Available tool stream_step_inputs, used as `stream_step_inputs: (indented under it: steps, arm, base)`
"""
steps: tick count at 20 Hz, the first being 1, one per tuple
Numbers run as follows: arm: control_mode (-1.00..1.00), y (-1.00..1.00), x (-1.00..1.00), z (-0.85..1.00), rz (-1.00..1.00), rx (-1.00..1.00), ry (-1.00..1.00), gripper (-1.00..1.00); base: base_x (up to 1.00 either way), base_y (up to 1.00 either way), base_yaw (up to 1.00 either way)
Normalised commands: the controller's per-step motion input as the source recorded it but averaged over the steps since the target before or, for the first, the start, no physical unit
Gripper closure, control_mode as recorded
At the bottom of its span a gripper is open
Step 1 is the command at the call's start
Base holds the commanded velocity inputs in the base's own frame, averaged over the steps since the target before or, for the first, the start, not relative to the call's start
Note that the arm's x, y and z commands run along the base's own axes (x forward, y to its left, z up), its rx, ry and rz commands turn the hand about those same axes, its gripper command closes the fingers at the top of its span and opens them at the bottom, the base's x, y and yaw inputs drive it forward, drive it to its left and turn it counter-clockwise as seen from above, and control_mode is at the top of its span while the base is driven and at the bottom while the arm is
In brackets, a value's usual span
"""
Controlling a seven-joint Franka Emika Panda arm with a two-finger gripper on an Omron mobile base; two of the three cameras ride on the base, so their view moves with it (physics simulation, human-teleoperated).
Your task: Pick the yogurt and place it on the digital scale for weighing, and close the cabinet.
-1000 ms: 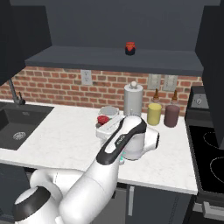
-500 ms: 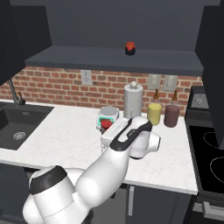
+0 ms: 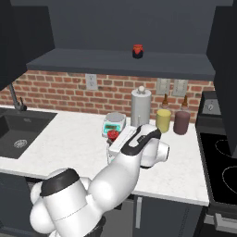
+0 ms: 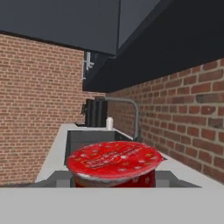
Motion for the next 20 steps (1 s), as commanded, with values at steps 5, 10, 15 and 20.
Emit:
stream_step_inputs:
  steps: [5,10,15,20]
  arm:
    - [-1.0,0.0,0.0,-0.22,-0.03,-0.03,0.01,1.0]
    - [-1.0,0.0,0.0,-0.22,0.0,0.0,0.0,1.0]
    - [-1.0,0.0,0.1,-0.29,0.0,0.0,0.0,1.0]
    - [-1.0,-0.03,0.27,-0.29,0.0,0.0,0.0,1.0]
  base:
    - [0.0,0.0,0.0]
    - [0.0,0.0,0.0]
    - [0.0,0.0,0.0]
    - [0.0,0.0,0.0]
